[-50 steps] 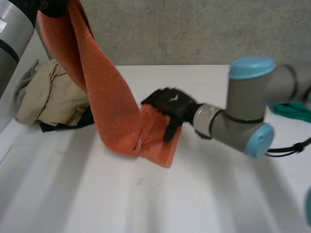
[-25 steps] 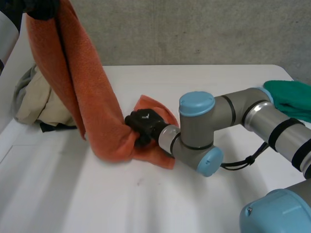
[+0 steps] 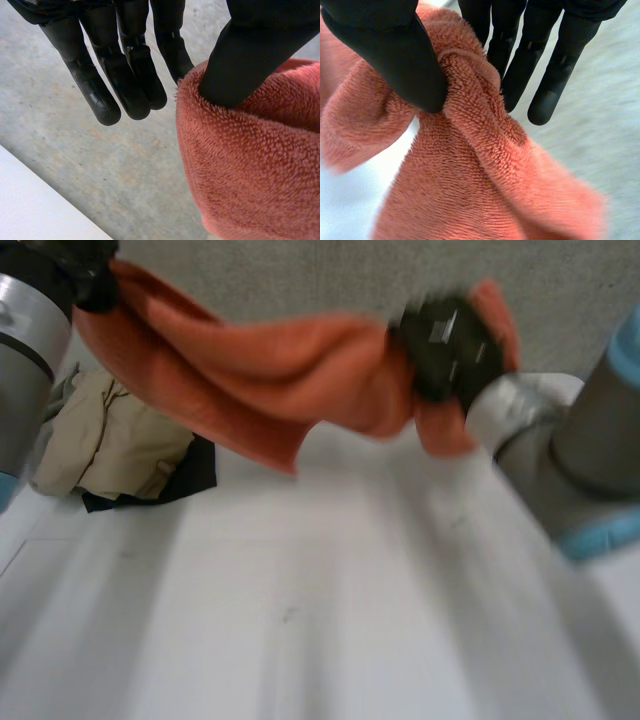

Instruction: Fold the laundry.

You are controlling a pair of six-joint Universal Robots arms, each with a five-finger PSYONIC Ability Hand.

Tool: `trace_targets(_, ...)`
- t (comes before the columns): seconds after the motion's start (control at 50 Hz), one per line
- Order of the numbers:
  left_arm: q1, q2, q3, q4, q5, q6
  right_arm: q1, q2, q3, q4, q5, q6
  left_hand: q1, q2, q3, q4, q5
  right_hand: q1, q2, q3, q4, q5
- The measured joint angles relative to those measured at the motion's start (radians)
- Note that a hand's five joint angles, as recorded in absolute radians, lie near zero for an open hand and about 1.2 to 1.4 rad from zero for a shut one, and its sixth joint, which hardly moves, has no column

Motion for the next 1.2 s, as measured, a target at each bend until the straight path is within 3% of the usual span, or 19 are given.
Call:
trace_targets(0.04, -0.001, -0.028, -0.001, 0.009, 0.000, 0.001, 0.038, -0.022, 0.127, 0.042, -0.014, -0.073, 0.000, 0.000, 0.000, 0.000, 0.000, -0.001, 0.000, 0.000, 0.000, 0.000)
trace_targets(0.14, -0.023, -0.090, 0.026, 0.023, -0.002, 0.006, 0.166, 0.051, 0.286, 0.139, -0.004, -0.138, 0.000, 0.000, 0.000, 0.000, 0.000, -0.396, -0.499, -0.531, -0.541, -0.480)
trace_targets(0.22, -0.049, -0.120, 0.063, 0.021, -0.012, 0.011, 0.209, 0.130, 0.249, 0.201, 0.034, -0.087, 0.000, 0.000, 0.000, 0.000, 0.000, -0.796, -0.900, -0.936, -0.950, -0.884)
trace_targets(0.3, -0.071, -0.130, 0.091, 0.015, -0.017, 0.016, 0.173, 0.144, 0.157, 0.250, 0.058, 0.012, 0.000, 0.000, 0.000, 0.000, 0.000, -0.812, -0.931, -0.973, -0.987, -0.904)
trace_targets(0.42, -0.089, -0.125, 0.112, 0.012, -0.013, 0.018, 0.075, 0.102, 0.049, 0.289, 0.048, 0.132, 0.000, 0.000, 0.000, 0.000, 0.000, -0.812, -0.931, -0.973, -0.987, -0.904)
trace_targets(0.54, -0.120, -0.057, 0.124, 0.012, 0.004, 0.013, -0.029, 0.103, -0.131, 0.360, -0.046, 0.224, 0.000, 0.000, 0.000, 0.000, 0.000, -0.812, -0.931, -0.973, -0.987, -0.904)
trace_targets(0.7, -0.180, 0.050, 0.102, 0.007, 0.032, 0.006, -0.038, 0.328, -0.460, 0.543, -0.222, 0.293, 0.000, 0.000, 0.000, 0.000, 0.000, -0.812, -0.931, -0.973, -0.987, -0.904)
trace_targets(0.82, -0.214, 0.108, 0.044, 0.008, 0.059, 0.010, 0.003, 0.574, -0.697, 0.715, -0.328, 0.348, 0.000, 0.000, 0.000, 0.000, 0.000, -0.785, -0.893, -0.935, -0.950, -0.878)
trace_targets(0.88, -0.215, 0.117, 0.020, 0.010, 0.067, 0.015, 0.023, 0.639, -0.743, 0.754, -0.341, 0.355, 0.000, 0.000, 0.000, 0.000, 0.000, -0.372, -0.495, -0.547, -0.567, -0.478)
trace_targets(0.92, -0.209, 0.118, 0.009, 0.011, 0.069, 0.019, 0.033, 0.672, -0.773, 0.763, -0.340, 0.362, 0.000, 0.000, 0.000, 0.000, 0.000, -0.009, -0.122, -0.188, -0.205, -0.121)
trace_targets(0.96, -0.198, 0.116, 0.001, 0.012, 0.068, 0.024, 0.034, 0.681, -0.797, 0.749, -0.326, 0.373, 0.000, 0.000, 0.000, 0.000, 0.000, 0.072, 0.014, -0.038, -0.053, 0.004)
trace_targets(1.08, -0.135, 0.094, 0.006, 0.025, 0.051, 0.034, -0.003, 0.591, -0.858, 0.544, -0.178, 0.443, 0.000, 0.000, 0.000, 0.000, 0.000, 0.072, 0.034, 0.003, -0.001, 0.013)
trace_targets(1.12, -0.105, 0.080, 0.017, 0.038, 0.034, 0.035, -0.029, 0.502, -0.840, 0.385, -0.100, 0.465, 0.000, 0.000, 0.000, 0.000, 0.000, 0.072, 0.034, 0.003, -0.001, 0.013)
trace_targets(1.2, -0.066, 0.064, 0.028, 0.061, -0.002, 0.030, -0.062, 0.345, -0.743, 0.128, -0.028, 0.482, 0.000, 0.000, 0.000, 0.000, 0.000, 0.072, 0.034, 0.003, 0.000, 0.013)
